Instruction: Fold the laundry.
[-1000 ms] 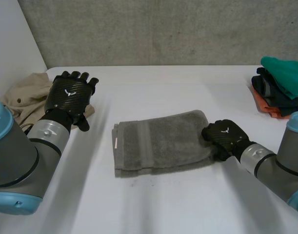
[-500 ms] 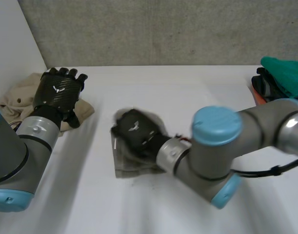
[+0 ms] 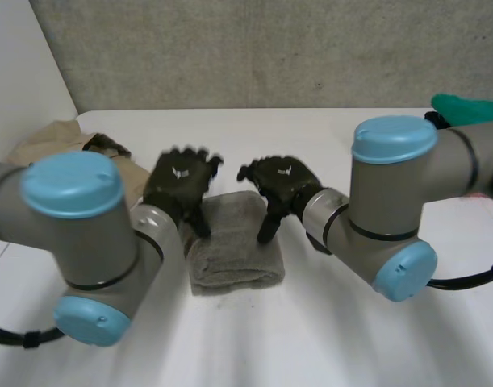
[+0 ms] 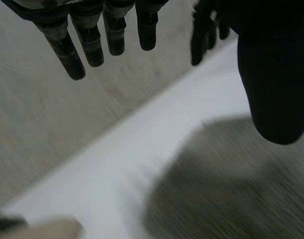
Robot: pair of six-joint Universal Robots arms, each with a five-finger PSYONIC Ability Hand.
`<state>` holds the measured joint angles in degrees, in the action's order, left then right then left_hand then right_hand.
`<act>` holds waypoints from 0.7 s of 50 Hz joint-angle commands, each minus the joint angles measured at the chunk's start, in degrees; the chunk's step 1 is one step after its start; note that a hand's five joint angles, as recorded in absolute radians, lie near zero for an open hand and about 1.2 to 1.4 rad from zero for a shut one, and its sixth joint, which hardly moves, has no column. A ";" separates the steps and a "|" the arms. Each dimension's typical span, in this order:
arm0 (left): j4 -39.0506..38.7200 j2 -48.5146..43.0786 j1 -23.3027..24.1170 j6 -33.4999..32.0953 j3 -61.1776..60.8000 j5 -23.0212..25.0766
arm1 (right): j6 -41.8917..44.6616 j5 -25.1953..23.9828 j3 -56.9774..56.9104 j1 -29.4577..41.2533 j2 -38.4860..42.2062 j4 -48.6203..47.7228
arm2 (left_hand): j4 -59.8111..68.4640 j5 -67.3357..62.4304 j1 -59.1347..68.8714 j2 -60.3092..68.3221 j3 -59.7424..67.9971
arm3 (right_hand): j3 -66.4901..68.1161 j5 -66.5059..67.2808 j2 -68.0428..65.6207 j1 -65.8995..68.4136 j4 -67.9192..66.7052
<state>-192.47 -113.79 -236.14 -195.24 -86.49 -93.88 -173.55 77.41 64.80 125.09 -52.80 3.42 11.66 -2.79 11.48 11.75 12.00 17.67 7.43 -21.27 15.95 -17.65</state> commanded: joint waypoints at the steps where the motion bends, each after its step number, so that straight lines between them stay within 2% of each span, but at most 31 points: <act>1: 7.63 -8.54 1.12 2.32 2.38 -9.04 | 0.76 -1.99 -7.75 0.15 10.08 8.17 | 1.58 -0.45 1.77 1.50 1.24 | 0.15 0.39 3.45 1.87 -0.17; 4: 7.90 -10.48 1.03 1.97 2.46 -10.28 | 1.46 -2.00 -9.69 0.15 13.15 9.76 | 1.75 -0.62 1.93 1.66 1.41 | 0.15 0.39 3.45 1.87 -0.17; 11: 7.72 -10.13 1.03 -2.77 2.46 -7.73 | 7.25 0.11 -10.92 0.59 13.60 10.02 | 1.58 -0.45 1.77 1.50 1.24 | 2.66 2.91 0.93 4.38 -2.69; 15: 6.41 -6.45 0.95 -3.83 3.34 -5.80 | 9.72 2.57 -8.64 0.59 7.20 8.62 | 0.91 0.22 1.10 0.83 0.57 | 3.68 3.93 -0.09 5.40 -3.71; 19: 4.47 -0.30 0.59 -4.00 3.61 -1.59 | 10.60 3.01 -1.19 0.59 -0.62 2.13 | 0.41 0.73 0.59 0.32 0.06 | 1.83 2.08 1.76 3.56 -1.86; 23: 3.59 4.10 -0.72 -4.09 3.87 7.20 | 11.74 3.19 9.10 0.77 -6.61 -6.92 | 0.74 0.39 0.92 0.65 0.40 | -1.87 -1.62 5.46 -0.15 1.84; 24: 3.68 6.11 -2.29 -3.92 3.87 11.57 | 12.70 3.28 13.12 0.94 -8.09 -9.99 | 0.74 0.39 0.92 0.65 0.40 | -2.37 -2.13 5.96 -0.65 2.34; 26: 4.11 7.97 -4.14 -3.92 3.87 16.42 | 13.85 3.02 17.01 1.29 -8.98 -12.47 | 0.74 0.39 0.92 0.65 0.40 | -3.38 -3.14 6.98 -1.66 3.35; 27: 4.29 8.67 -4.76 -3.92 3.87 19.05 | 14.46 2.75 18.59 1.64 -9.07 -13.26 | 0.74 0.39 0.92 0.65 0.40 | -3.39 -3.14 6.98 -1.66 3.36; 28: 4.81 9.98 -5.90 -3.66 3.96 24.13 | 15.34 2.66 21.22 2.69 -8.90 -14.75 | 0.91 0.22 1.09 0.82 0.56 | -3.72 -3.47 7.31 -2.00 3.69; 32: 7.97 11.40 -7.84 -3.04 5.01 36.36 | 16.75 3.01 24.58 6.29 -6.81 -17.83 | 1.08 0.05 1.26 0.99 0.73 | -3.72 -3.48 7.32 -2.00 3.69; 35: 10.52 11.49 -8.72 -2.43 6.59 40.25 | 16.84 3.01 24.41 7.09 -3.99 -19.07 | 1.41 -0.28 1.60 1.33 1.07 | -3.72 -3.48 7.32 -2.00 3.69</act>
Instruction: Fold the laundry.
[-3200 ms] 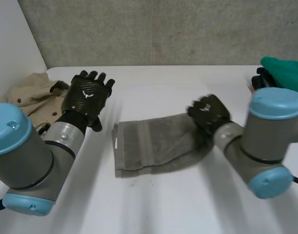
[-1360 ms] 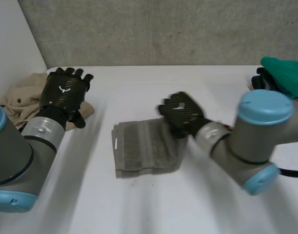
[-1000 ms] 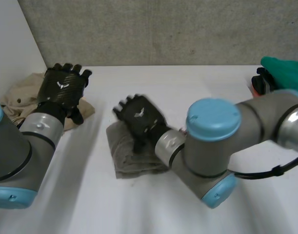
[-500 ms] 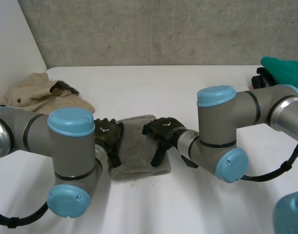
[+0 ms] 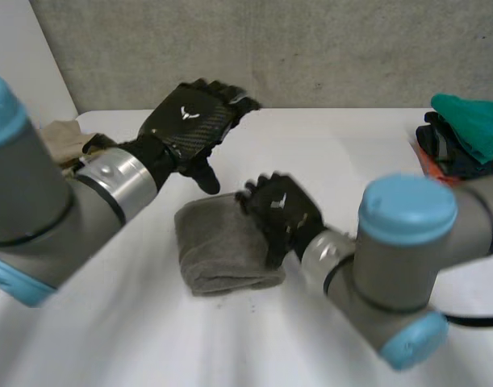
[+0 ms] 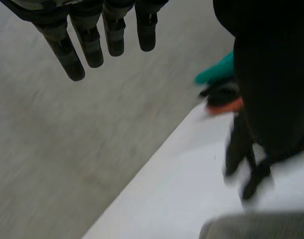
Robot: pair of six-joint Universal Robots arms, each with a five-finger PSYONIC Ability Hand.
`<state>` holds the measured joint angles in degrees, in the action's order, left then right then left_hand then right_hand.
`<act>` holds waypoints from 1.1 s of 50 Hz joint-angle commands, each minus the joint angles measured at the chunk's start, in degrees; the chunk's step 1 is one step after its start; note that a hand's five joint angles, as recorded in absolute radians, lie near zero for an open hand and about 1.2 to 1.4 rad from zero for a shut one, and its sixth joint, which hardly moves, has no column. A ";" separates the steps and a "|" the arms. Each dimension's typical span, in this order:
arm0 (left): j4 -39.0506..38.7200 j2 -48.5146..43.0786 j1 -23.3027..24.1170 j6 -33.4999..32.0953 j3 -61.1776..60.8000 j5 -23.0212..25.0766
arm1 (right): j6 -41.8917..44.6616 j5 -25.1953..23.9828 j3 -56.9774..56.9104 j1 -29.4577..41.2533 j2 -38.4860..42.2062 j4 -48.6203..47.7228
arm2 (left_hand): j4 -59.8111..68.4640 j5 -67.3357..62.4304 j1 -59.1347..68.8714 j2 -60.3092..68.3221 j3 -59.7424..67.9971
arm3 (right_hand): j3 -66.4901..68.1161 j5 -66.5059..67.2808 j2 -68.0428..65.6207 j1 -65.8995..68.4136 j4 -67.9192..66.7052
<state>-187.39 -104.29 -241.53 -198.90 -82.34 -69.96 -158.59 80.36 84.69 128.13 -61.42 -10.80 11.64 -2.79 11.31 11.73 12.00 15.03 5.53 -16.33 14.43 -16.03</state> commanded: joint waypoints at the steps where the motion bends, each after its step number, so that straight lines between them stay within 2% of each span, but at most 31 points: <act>1: 6.93 1.99 -3.77 1.58 3.32 16.95 | 1.80 0.14 4.26 4.15 6.03 -5.54 | 1.43 -0.29 1.76 1.35 1.07 | -1.08 -1.57 2.38 -0.48 2.08; 10: 7.83 1.99 -3.51 1.94 4.03 16.87 | 1.80 0.58 0.66 4.41 10.79 -11.96 | 1.26 -0.12 1.59 1.18 0.90 | 3.45 2.96 -2.15 4.05 -2.45; 16: 7.83 1.64 -3.42 1.85 3.51 16.26 | 1.62 0.85 -4.26 4.50 15.18 -12.31 | 1.26 -0.12 1.59 1.18 0.90 | 25.29 24.79 -23.99 25.89 -24.29; 21: 7.83 1.46 -3.33 1.85 2.98 15.12 | 1.62 0.85 -6.90 4.50 16.86 -12.31 | 1.26 -0.12 1.59 1.18 0.90 | 35.75 35.26 -34.46 36.35 -34.75; 27: 7.83 1.28 -3.33 1.85 2.98 14.85 | 1.53 0.59 -8.48 4.59 17.91 -12.22 | 1.26 -0.12 1.59 1.18 0.90 | 32.74 32.24 -31.44 33.34 -31.74; 32: 7.83 1.46 -3.77 1.85 3.06 14.85 | 1.27 0.50 -9.36 4.59 18.09 -10.12 | 1.10 0.05 1.43 1.01 0.73 | 12.60 12.10 -11.30 13.20 -11.60; 35: 7.83 1.46 -3.86 1.85 2.98 14.85 | 1.00 0.32 -9.45 4.59 17.65 -7.23 | 1.10 0.05 1.43 1.01 0.73 | 5.83 5.34 -4.54 6.44 -4.84; 42: 7.83 1.37 -3.95 1.85 2.89 14.94 | 0.74 0.15 -9.10 4.32 15.81 -2.47 | 1.10 0.05 1.43 1.01 0.74 | 5.82 5.32 -4.52 6.42 -4.82; 55: 7.91 1.28 -4.12 2.11 2.80 15.03 | 1.00 -0.21 -10.42 4.41 17.29 -2.47 | 1.10 0.05 1.43 1.01 0.73 | 5.65 5.16 -4.35 6.25 -4.65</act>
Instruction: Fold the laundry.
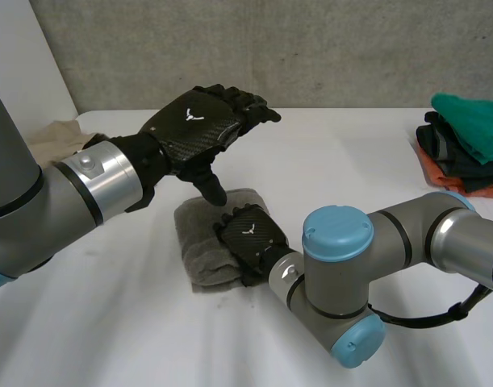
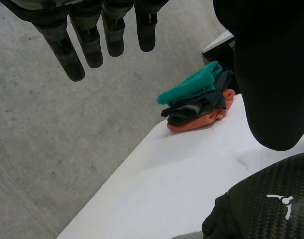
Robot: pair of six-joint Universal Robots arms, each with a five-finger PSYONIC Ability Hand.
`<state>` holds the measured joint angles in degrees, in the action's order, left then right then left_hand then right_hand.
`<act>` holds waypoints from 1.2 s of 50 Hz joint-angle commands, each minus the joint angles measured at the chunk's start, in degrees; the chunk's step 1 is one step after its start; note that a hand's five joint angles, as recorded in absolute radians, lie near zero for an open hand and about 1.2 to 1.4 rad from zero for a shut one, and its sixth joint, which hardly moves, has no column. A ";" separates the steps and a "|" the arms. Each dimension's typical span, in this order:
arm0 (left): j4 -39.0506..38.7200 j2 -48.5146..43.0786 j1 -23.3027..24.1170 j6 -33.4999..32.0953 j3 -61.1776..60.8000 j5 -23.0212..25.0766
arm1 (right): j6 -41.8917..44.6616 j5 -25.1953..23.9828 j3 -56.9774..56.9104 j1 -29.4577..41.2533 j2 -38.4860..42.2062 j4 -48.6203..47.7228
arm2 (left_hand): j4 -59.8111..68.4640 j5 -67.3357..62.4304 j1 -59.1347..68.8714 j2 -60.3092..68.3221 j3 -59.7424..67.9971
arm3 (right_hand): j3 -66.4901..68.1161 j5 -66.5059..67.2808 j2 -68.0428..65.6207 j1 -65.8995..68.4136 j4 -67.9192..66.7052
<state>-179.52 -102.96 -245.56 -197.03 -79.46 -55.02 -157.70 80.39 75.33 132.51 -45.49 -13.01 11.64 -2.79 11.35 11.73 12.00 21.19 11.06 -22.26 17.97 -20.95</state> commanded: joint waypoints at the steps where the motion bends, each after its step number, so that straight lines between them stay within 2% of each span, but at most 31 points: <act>1: 0.04 -0.05 -0.10 0.07 -0.08 0.09 | 0.20 -0.15 -1.41 0.03 1.72 -0.26 | 1.10 0.05 1.38 1.01 0.73 | -0.51 -0.38 1.58 2.71 0.27; 7: -0.04 -0.31 -0.18 -0.02 -0.08 0.09 | 0.20 0.03 -4.04 -0.05 4.00 -0.34 | 1.26 -0.12 1.55 1.18 0.90 | 4.35 4.47 -3.28 7.57 -4.59; 14: -0.04 -0.31 -0.53 0.07 0.01 0.17 | 0.03 0.38 -8.96 -0.05 5.68 -0.78 | 1.10 0.05 1.38 1.01 0.73 | 36.61 36.73 -35.54 39.83 -36.85; 25: -0.04 -0.14 -2.55 0.25 0.01 0.17 | 0.11 0.12 -14.41 -0.40 9.09 -0.35 | 1.26 -0.12 1.55 1.18 0.90 | 38.51 38.64 -37.44 41.73 -38.75; 28: -0.04 -0.05 -2.64 0.33 -0.08 0.17 | 0.29 0.03 -15.12 -0.58 9.89 -0.17 | 1.10 0.05 1.39 1.01 0.74 | 38.01 38.14 -36.94 41.23 -38.25; 33: 0.04 0.13 -2.73 0.25 -0.17 0.09 | 0.20 0.29 -15.38 -1.20 9.98 0.70 | 1.26 -0.12 1.55 1.18 0.90 | 14.51 14.64 -13.44 17.73 -14.75; 37: 0.04 0.22 -2.82 0.16 -0.43 0.09 | 0.20 0.29 -15.03 -1.11 9.11 3.68 | 1.26 -0.12 1.55 1.18 0.90 | 6.24 6.37 -5.17 9.46 -6.48; 48: 0.13 0.30 -3.44 0.25 -0.69 0.35 | 0.20 -0.24 -11.08 -1.11 4.71 6.33 | 1.26 -0.12 1.55 1.18 0.90 | -0.17 -0.04 1.24 3.05 -0.07; 53: 0.04 0.30 -3.52 0.25 -1.40 0.53 | 0.29 -0.41 -10.81 -0.76 5.06 6.25 | 1.26 -0.12 1.55 1.18 0.90 | -2.53 -2.40 3.60 0.69 2.29; 60: 0.04 0.22 -3.61 0.25 -1.49 0.61 | 0.64 -0.32 -12.92 -0.93 7.60 5.63 | 1.26 -0.12 1.55 1.18 0.90 | 1.15 1.28 -0.08 4.37 -1.39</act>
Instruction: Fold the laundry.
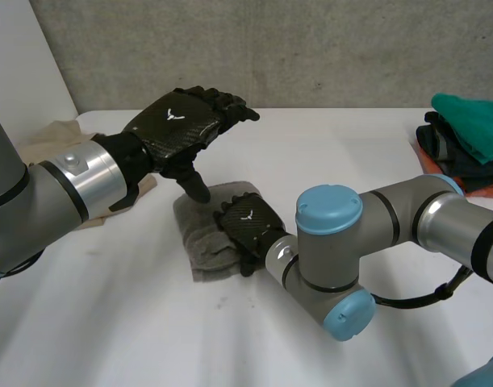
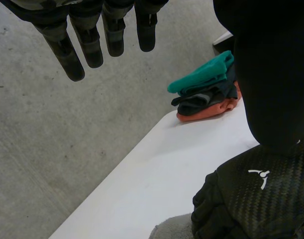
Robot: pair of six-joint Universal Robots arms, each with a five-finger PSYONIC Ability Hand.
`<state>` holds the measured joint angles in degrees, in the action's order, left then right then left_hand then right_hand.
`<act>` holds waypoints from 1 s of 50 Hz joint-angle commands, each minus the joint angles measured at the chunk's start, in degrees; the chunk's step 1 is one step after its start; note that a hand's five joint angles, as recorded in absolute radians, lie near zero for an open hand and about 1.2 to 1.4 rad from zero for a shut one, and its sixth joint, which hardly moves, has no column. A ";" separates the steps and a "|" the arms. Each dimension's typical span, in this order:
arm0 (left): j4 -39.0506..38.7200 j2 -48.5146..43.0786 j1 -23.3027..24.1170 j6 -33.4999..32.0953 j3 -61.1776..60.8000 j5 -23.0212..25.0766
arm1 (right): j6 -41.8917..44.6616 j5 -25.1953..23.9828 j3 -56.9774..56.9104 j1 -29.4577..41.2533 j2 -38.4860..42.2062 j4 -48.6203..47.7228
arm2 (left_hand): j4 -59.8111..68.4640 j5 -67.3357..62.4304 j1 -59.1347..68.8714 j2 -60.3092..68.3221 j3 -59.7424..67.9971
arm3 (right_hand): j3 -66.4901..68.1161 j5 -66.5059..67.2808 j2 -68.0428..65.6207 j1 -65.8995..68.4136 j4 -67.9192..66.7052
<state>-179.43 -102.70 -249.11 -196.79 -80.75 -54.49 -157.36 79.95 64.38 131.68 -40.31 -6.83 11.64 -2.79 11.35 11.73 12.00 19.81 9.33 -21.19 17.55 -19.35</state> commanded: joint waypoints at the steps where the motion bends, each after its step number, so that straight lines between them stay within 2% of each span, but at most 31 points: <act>1: -0.04 -0.04 -0.06 0.01 -0.20 0.08 | 0.30 0.11 -2.42 -0.10 2.69 -0.55 | 1.26 -0.12 1.55 1.18 0.90 | 3.55 4.03 -2.17 5.81 -4.01; 10: -0.13 -0.04 -0.15 -0.08 -0.20 0.08 | 0.12 0.29 -7.34 -0.28 5.16 -1.25 | 1.26 -0.12 1.55 1.18 0.90 | 18.19 18.66 -16.81 20.45 -18.65; 18: -0.13 0.05 -0.24 -0.17 -0.19 0.08 | 0.12 0.11 -10.59 -0.98 7.44 -1.52 | 1.26 -0.12 1.55 1.18 0.90 | 20.04 20.51 -18.66 22.30 -20.50; 22: -0.13 0.14 -0.15 -0.17 -0.20 -0.01 | 0.21 0.03 -12.35 -1.68 8.93 -1.61 | 1.26 -0.12 1.55 1.18 0.90 | 42.69 43.17 -41.31 44.95 -43.15; 23: -0.13 0.22 -0.24 -0.08 -0.20 -0.01 | 0.30 0.29 -13.40 -2.21 9.37 -1.69 | 1.26 -0.12 1.55 1.18 0.90 | 56.75 57.22 -55.36 59.00 -57.20; 26: -0.13 0.31 -0.50 -0.08 -0.28 -0.27 | 0.47 0.90 -14.63 -3.26 9.03 -2.13 | 1.26 -0.12 1.55 1.18 0.90 | 60.19 60.67 -58.81 62.45 -60.65; 37: -0.13 2.33 -2.43 0.09 -0.28 -0.44 | 4.51 1.35 -21.66 -16.35 3.67 -11.36 | 1.10 0.05 1.38 1.01 0.73 | 60.19 60.67 -58.81 62.45 -60.65; 46: -0.13 3.39 -2.70 0.18 -0.28 -0.44 | 3.03 -2.69 -34.67 -31.91 1.82 -17.42 | 0.93 0.22 1.22 0.84 0.57 | 60.19 60.67 -58.81 62.45 -60.65; 50: -0.13 3.39 -2.44 0.18 -0.28 -0.44 | -1.89 -5.24 -37.75 -39.02 2.61 -19.27 | 0.93 0.22 1.22 0.84 0.57 | 60.19 60.67 -58.81 62.45 -60.65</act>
<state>-179.56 -99.31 -251.91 -196.62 -81.04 -54.94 -153.94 78.11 32.09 102.37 -38.54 -23.46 11.64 -2.79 11.33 11.73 12.00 65.24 52.41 -66.58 53.10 -68.09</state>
